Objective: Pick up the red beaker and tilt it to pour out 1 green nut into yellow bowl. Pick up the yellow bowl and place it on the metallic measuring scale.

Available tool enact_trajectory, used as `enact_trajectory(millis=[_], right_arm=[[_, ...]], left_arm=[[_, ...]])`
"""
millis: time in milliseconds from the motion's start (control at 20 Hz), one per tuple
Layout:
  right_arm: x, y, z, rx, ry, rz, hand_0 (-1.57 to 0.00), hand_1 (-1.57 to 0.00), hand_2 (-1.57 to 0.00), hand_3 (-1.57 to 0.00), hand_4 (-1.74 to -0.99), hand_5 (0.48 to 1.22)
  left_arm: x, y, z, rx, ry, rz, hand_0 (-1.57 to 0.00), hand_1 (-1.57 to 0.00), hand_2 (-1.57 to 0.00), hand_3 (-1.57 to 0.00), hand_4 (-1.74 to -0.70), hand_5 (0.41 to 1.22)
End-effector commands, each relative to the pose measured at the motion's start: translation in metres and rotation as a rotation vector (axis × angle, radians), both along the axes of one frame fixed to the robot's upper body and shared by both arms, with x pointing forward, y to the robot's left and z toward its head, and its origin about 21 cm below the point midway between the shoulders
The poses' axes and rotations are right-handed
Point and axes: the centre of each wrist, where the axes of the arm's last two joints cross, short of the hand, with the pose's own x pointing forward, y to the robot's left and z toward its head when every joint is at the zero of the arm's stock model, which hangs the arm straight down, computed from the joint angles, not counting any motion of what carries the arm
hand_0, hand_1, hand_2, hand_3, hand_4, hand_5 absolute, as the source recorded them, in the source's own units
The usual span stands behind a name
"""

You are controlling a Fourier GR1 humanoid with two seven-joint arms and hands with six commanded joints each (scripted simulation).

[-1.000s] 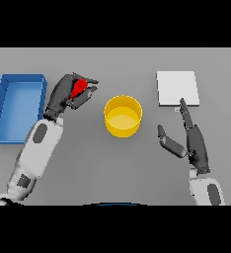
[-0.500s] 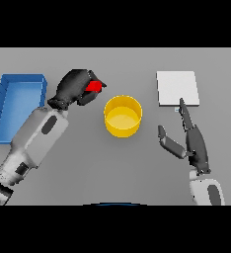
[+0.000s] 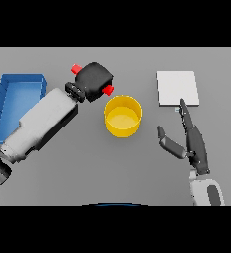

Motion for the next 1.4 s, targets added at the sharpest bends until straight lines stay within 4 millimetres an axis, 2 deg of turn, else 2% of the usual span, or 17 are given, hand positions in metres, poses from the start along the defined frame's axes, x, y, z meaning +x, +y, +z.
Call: enact_trajectory(millis=[0, 250, 450, 700, 850, 950, 1100, 1350], right_arm=[[0.000, 0.001, 0.000, 0.001, 0.009, -0.014, 0.00, 0.00, 0.00, 0.00, -1.245, 0.679], [0.001, 0.007, -0.004, 0.014, 0.010, -0.032, 0.00, 0.00, 0.00, 0.00, -1.198, 0.650], [0.002, 0.007, -0.001, -0.009, 0.006, -0.031, 0.00, 0.00, 0.00, 0.00, -1.191, 0.649], [0.001, 0.002, 0.000, 0.005, -0.003, -0.048, 0.00, 0.00, 0.00, 0.00, -1.179, 0.627], [0.001, 0.005, -0.005, 0.001, 0.028, -0.043, 0.00, 0.00, 0.00, 0.00, -1.164, 0.625], [0.002, 0.001, 0.000, -0.010, -0.005, -0.052, 0.00, 0.00, 0.00, 0.00, -1.162, 0.627], [0.002, 0.005, 0.002, -0.036, -0.002, -0.047, 0.00, 0.00, 0.00, 0.00, -1.159, 0.632], [0.001, 0.005, -0.003, -0.027, 0.006, -0.059, 0.00, 0.00, 0.00, 0.00, -1.151, 0.634]], left_arm=[[0.002, -0.008, 0.005, 0.054, -0.002, -0.019, -1.57, -1.57, -1.57, -1.57, -1.66, 1.212], [0.003, -0.032, 0.011, 0.267, -0.014, -0.104, -1.57, -1.57, -1.57, -1.57, -1.71, 1.218], [0.003, -0.047, 0.015, 0.439, -0.066, -0.145, -1.57, -1.57, -1.57, -1.57, -1.73, 1.220], [0.003, -0.052, 0.013, 0.605, -0.149, -0.242, -1.57, -1.57, -1.57, -1.57, -1.74, 1.221], [0.002, -0.060, 0.013, 0.724, -0.228, -0.297, -1.57, -1.57, -1.57, -1.57, -1.74, 1.221], [0.001, -0.069, 0.014, 0.778, -0.268, -0.322, -1.57, -1.57, -1.57, -1.57, -1.73, 1.221], [0.000, -0.077, 0.008, 0.849, -0.311, -0.356, -1.57, -1.57, -1.57, -1.57, -1.73, 1.221], [-0.005, -0.089, 0.014, 0.930, -0.365, -0.407, -1.57, -1.57, -1.57, -1.57, -1.72, 1.221]])
